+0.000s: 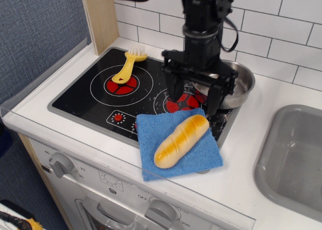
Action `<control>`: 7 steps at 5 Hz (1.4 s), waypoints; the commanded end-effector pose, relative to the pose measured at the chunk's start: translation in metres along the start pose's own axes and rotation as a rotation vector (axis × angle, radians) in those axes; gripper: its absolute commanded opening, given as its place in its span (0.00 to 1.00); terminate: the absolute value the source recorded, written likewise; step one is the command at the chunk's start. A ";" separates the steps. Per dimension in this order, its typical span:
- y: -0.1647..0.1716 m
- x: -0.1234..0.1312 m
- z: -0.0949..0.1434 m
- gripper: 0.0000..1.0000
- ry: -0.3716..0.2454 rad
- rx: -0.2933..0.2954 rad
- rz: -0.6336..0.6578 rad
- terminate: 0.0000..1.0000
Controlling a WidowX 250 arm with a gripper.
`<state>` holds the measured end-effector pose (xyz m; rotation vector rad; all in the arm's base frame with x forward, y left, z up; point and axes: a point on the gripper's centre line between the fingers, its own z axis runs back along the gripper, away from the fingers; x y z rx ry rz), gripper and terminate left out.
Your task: Put the bread between the pot and brush.
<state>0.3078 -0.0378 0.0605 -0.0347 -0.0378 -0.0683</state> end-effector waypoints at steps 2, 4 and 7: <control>-0.002 -0.028 -0.018 1.00 0.026 0.038 -0.026 0.00; -0.003 -0.025 -0.025 0.00 0.050 0.060 -0.013 0.00; 0.010 -0.004 0.035 0.00 -0.094 0.023 0.052 0.00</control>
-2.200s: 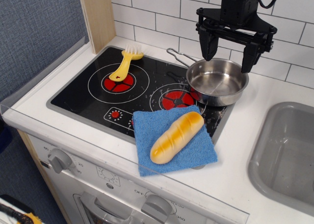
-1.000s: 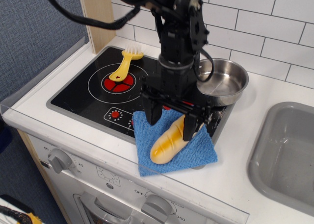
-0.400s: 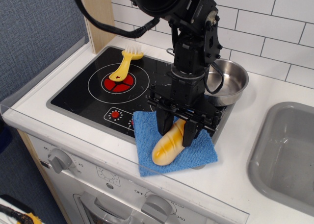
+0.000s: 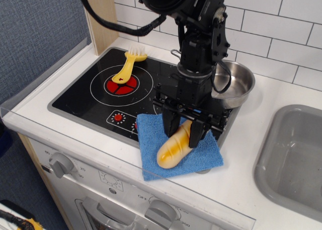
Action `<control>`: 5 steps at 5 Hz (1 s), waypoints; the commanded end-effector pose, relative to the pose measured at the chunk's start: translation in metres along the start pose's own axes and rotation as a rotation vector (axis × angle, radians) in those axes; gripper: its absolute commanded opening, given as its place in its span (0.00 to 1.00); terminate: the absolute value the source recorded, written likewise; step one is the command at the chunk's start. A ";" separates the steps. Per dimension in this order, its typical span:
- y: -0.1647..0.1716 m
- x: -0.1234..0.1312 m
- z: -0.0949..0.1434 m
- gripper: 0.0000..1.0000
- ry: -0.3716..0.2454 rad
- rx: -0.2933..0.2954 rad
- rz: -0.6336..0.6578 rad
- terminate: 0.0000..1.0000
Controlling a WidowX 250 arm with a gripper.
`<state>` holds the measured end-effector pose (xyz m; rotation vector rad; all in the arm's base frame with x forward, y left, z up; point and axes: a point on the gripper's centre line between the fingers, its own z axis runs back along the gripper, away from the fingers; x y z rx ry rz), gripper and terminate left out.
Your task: Put the bread between the pot and brush.
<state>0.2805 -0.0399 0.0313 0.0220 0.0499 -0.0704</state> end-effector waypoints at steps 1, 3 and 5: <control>0.046 0.030 0.085 0.00 -0.234 -0.028 0.155 0.00; 0.058 0.035 0.055 1.00 -0.143 -0.064 0.168 0.00; 0.016 0.009 0.032 1.00 -0.103 -0.075 0.034 0.00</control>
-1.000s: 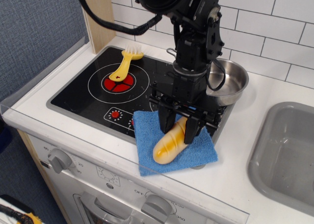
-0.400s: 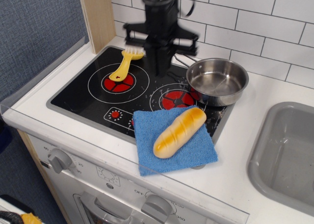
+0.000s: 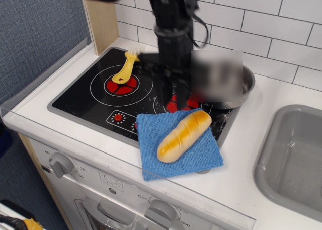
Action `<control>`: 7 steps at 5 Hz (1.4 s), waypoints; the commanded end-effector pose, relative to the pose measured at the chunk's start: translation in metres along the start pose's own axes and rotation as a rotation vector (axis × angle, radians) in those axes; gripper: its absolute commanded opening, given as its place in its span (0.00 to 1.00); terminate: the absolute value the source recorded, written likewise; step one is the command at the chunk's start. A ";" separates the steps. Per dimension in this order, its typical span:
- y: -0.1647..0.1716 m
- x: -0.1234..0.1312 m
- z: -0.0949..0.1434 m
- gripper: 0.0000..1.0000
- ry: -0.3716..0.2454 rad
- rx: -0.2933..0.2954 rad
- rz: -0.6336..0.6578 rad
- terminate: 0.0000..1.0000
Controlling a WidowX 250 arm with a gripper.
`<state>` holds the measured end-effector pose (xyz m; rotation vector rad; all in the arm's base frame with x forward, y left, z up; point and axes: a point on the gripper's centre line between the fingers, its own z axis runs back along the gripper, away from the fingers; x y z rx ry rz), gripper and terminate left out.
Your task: Put the bread between the pot and brush.
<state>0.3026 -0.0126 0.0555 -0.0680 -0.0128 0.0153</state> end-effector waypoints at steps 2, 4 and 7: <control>-0.024 -0.006 -0.015 1.00 0.036 0.055 -0.056 0.00; -0.025 -0.004 -0.027 1.00 0.095 0.094 -0.046 0.00; -0.030 0.006 0.010 0.00 0.017 0.058 -0.045 0.00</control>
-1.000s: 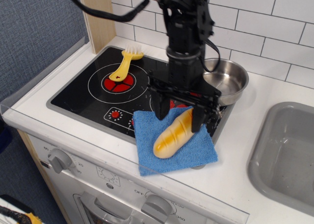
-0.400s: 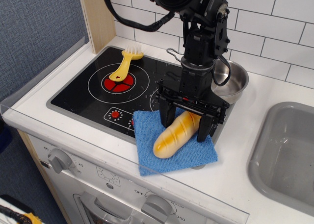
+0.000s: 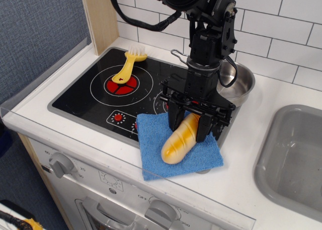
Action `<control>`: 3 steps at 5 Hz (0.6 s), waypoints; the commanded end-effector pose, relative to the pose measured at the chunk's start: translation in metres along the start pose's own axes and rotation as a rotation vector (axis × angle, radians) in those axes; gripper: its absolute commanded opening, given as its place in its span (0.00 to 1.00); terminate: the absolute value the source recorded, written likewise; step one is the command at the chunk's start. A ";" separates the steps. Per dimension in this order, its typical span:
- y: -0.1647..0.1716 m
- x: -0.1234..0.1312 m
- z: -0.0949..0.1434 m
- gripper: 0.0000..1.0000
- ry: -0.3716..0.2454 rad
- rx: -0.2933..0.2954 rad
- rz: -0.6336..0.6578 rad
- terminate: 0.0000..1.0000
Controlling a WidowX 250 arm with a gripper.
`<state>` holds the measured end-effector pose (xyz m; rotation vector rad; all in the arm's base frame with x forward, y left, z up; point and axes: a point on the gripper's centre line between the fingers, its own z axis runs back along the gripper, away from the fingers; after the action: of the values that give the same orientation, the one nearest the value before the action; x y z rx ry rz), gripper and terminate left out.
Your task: Put the bread between the pot and brush.
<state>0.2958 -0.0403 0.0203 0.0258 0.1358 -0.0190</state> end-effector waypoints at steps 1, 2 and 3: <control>0.030 0.021 0.083 0.00 -0.235 -0.037 0.080 0.00; 0.056 0.044 0.076 0.00 -0.226 -0.031 0.132 0.00; 0.074 0.064 0.063 0.00 -0.205 -0.004 0.131 0.00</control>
<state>0.3688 0.0239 0.0567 0.0261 -0.0246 0.0944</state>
